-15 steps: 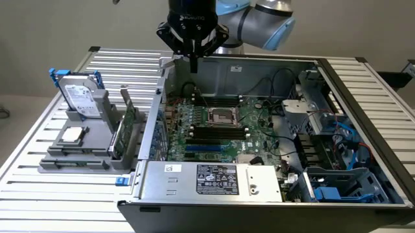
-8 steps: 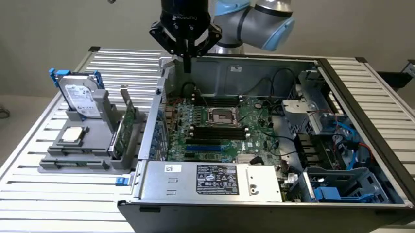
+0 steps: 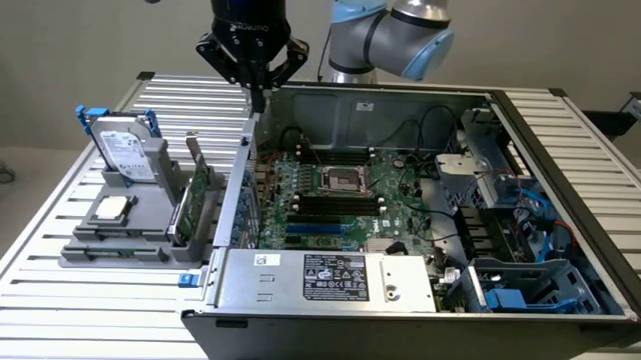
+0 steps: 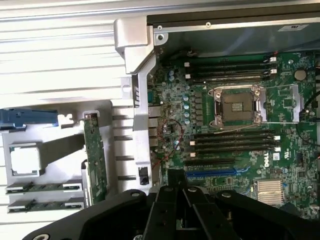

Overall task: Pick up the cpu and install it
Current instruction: 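Reach for the cpu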

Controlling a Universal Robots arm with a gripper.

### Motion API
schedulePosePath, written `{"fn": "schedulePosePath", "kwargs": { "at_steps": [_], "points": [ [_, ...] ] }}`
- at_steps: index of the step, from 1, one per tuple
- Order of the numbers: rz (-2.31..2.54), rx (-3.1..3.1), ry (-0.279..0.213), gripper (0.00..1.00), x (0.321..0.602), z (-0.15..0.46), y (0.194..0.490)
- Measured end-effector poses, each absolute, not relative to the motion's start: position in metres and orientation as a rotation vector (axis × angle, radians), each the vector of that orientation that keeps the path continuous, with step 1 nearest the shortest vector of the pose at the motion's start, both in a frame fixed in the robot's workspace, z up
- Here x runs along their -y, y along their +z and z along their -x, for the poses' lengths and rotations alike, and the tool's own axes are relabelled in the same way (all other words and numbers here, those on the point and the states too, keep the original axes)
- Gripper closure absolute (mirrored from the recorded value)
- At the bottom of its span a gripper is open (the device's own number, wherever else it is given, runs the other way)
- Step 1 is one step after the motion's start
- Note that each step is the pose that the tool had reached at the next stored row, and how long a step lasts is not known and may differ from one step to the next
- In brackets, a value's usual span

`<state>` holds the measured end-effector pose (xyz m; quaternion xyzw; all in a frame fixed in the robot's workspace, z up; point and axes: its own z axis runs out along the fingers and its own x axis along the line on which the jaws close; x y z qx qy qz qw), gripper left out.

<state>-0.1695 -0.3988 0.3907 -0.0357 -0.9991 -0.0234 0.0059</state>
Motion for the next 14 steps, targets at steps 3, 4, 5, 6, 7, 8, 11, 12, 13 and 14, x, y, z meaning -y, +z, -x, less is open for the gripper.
{"fn": "schedulePosePath", "kwargs": {
  "at_steps": [3, 4, 5, 6, 7, 8, 11, 12, 13, 14],
  "points": [
    [0.112, 3.125, -0.073, 0.89, 0.399, 0.183, 0.39],
    [0.112, 3.125, -0.073, 0.89, 0.399, 0.188, 0.389],
    [0.112, 3.125, -0.073, 0.89, 0.399, 0.192, 0.388],
    [0.112, 3.125, -0.073, 0.89, 0.399, 0.197, 0.388],
    [0.112, 3.125, -0.073, 0.89, 0.399, 0.201, 0.387],
    [0.112, 3.125, -0.073, 0.89, 0.399, 0.206, 0.387],
    [0.112, 3.125, -0.073, 0.89, 0.399, 0.219, 0.385],
    [0.112, 3.125, -0.073, 0.89, 0.399, 0.224, 0.384],
    [0.112, 3.125, -0.073, 0.89, 0.399, 0.229, 0.383],
    [0.112, 3.125, -0.073, 0.89, 0.399, 0.233, 0.382]
  ]
}}
